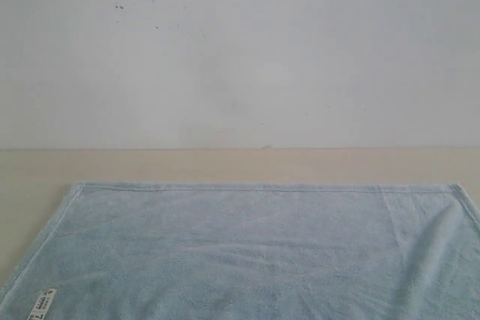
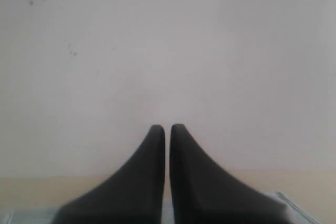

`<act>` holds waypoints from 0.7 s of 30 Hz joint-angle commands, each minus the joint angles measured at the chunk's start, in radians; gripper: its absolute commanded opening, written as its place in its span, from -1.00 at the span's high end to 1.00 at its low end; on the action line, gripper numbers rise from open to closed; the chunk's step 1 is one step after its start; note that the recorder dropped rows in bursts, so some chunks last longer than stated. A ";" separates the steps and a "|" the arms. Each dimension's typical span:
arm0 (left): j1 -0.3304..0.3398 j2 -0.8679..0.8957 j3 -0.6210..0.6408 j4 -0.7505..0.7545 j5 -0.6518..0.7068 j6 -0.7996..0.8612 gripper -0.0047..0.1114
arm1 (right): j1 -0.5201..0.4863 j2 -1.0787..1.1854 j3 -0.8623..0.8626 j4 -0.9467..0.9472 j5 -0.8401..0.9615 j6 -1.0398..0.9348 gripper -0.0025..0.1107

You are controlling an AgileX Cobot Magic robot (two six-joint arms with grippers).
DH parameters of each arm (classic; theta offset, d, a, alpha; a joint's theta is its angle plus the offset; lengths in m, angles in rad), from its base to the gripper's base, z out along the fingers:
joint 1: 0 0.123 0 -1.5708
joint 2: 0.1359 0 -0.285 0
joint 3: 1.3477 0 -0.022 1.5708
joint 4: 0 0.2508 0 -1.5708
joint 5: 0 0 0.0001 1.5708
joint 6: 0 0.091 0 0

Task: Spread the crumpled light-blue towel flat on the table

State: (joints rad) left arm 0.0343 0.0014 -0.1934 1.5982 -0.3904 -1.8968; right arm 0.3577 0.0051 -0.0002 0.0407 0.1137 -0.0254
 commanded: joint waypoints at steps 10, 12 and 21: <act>0.002 -0.001 0.089 -1.354 0.023 1.453 0.85 | 0.001 -0.005 0.000 -0.003 -0.005 0.000 0.96; 0.002 -0.001 0.089 -1.490 0.060 1.606 0.85 | 0.001 -0.005 0.000 -0.003 -0.005 0.000 0.96; 0.002 -0.001 0.089 -1.784 0.290 1.932 0.85 | 0.001 -0.005 0.000 -0.003 -0.005 0.000 0.96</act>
State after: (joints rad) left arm 0.0343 0.0014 -0.1090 -0.1334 -0.1603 -0.0379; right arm 0.3577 0.0051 -0.0002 0.0407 0.1137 -0.0237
